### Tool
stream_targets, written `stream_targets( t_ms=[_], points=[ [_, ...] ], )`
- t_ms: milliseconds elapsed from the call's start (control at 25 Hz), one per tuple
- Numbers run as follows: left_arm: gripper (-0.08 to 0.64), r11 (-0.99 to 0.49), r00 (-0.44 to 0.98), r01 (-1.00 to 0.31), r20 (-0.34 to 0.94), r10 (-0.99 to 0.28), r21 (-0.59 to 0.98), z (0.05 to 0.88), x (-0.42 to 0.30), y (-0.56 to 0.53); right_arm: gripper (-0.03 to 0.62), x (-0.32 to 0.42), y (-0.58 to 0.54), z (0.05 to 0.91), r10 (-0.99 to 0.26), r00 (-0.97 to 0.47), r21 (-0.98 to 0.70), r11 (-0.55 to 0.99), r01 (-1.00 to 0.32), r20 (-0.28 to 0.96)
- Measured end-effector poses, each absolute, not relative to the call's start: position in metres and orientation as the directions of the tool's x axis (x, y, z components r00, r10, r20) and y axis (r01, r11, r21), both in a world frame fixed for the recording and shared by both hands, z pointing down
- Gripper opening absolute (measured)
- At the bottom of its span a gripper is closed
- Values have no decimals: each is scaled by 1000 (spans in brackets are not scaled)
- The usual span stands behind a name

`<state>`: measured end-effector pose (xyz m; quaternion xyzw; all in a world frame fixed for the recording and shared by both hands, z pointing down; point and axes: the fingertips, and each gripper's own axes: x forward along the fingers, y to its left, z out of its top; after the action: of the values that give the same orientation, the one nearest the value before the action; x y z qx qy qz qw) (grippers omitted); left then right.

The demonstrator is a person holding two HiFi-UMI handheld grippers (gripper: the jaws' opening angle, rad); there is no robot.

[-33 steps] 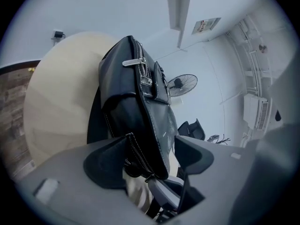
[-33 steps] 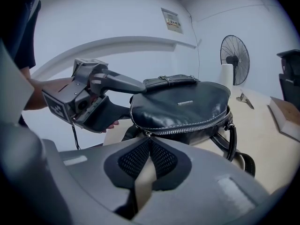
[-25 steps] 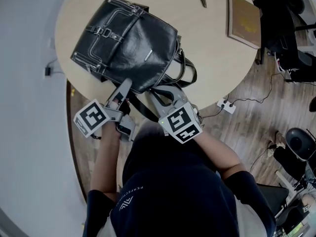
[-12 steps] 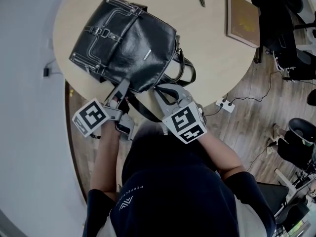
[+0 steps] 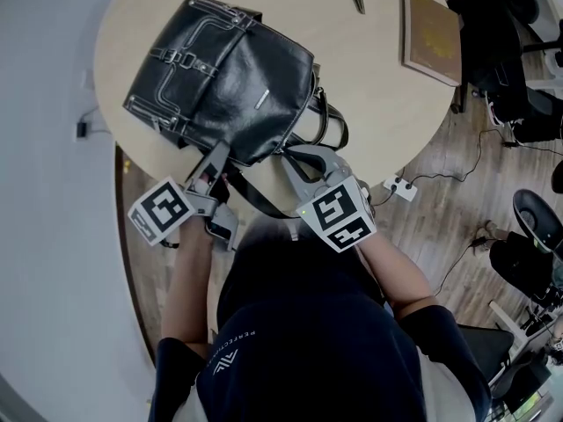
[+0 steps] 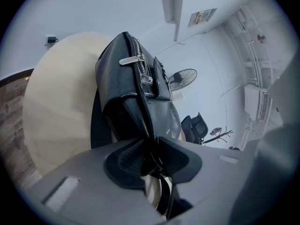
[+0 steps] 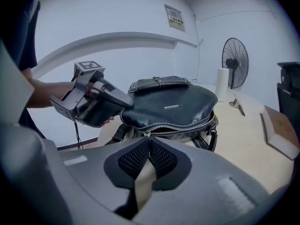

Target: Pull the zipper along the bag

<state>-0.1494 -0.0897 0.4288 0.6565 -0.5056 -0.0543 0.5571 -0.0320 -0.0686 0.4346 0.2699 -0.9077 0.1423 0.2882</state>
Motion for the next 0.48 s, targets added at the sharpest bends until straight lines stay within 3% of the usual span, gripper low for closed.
stream_targets(
  t_ms=[480],
  points=[
    [83,140,484,-575,473,-736,806,427,-149,-89,15,-23,-79,432,-413,-683,-81,820,-567,603]
  ],
)
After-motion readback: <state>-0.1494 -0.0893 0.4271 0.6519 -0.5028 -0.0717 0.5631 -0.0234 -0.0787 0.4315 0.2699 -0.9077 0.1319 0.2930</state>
